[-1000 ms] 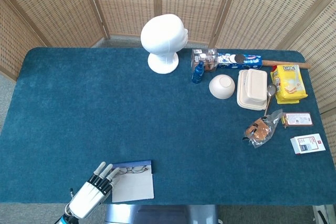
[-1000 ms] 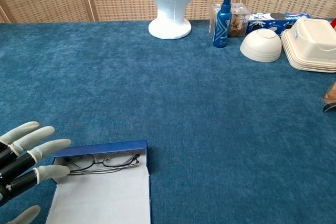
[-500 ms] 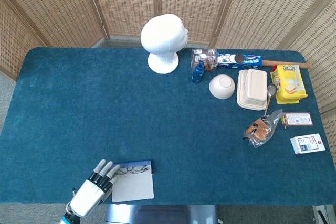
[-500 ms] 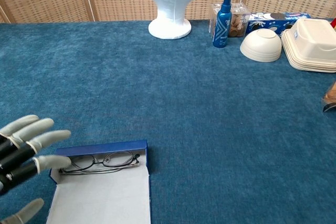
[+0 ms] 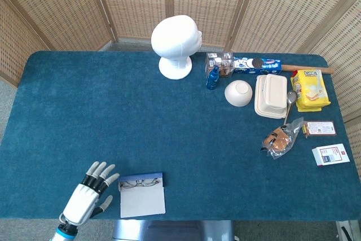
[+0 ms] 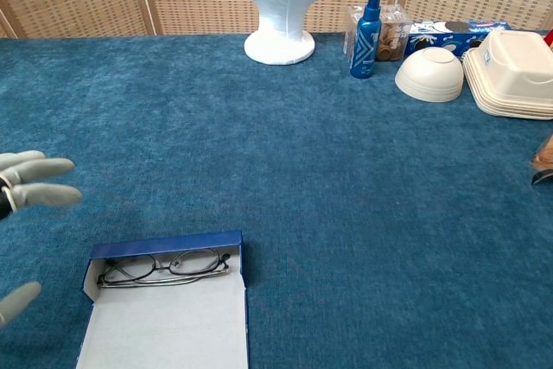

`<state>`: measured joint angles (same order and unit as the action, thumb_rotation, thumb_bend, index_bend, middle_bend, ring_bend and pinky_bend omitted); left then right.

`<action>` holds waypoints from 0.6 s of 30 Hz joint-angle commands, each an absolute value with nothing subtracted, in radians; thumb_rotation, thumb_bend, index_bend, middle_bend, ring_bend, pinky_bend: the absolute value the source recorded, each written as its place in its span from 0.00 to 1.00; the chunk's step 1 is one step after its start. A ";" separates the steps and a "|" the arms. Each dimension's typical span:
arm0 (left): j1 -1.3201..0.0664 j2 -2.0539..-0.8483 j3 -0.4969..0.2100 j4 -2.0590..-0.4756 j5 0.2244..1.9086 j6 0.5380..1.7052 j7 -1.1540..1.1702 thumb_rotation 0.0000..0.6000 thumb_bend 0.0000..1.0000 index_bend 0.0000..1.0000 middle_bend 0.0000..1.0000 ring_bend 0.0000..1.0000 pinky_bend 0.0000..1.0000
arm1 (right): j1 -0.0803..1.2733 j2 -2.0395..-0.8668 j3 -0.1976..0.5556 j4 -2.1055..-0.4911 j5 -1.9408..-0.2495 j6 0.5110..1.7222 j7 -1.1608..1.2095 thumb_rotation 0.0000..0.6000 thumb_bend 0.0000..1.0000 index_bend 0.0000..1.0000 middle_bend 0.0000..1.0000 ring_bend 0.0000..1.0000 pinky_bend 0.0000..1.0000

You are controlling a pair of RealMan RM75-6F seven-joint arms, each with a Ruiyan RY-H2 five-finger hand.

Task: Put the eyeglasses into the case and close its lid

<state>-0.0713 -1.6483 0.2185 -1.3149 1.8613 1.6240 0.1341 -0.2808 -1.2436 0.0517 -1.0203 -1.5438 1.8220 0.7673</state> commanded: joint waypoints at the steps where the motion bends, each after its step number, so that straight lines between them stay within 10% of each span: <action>1: -0.093 -1.581 0.203 -1.408 1.806 1.564 0.103 1.00 0.33 0.16 0.08 0.00 0.00 | -0.277 -1.242 0.051 -1.030 -1.547 1.821 0.754 0.78 0.24 0.00 0.17 0.00 0.19; 18: -0.261 -1.399 0.138 -1.736 1.594 1.204 -0.018 0.76 0.32 0.06 0.04 0.00 0.05 | -0.279 -1.220 0.047 -1.110 -1.544 1.815 0.670 0.77 0.24 0.00 0.17 0.00 0.19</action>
<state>-0.2258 -1.4260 0.1602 -1.6981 1.6326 1.2504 0.0010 -0.2774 -1.2216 0.0472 -1.1080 -1.5450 1.8148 0.6723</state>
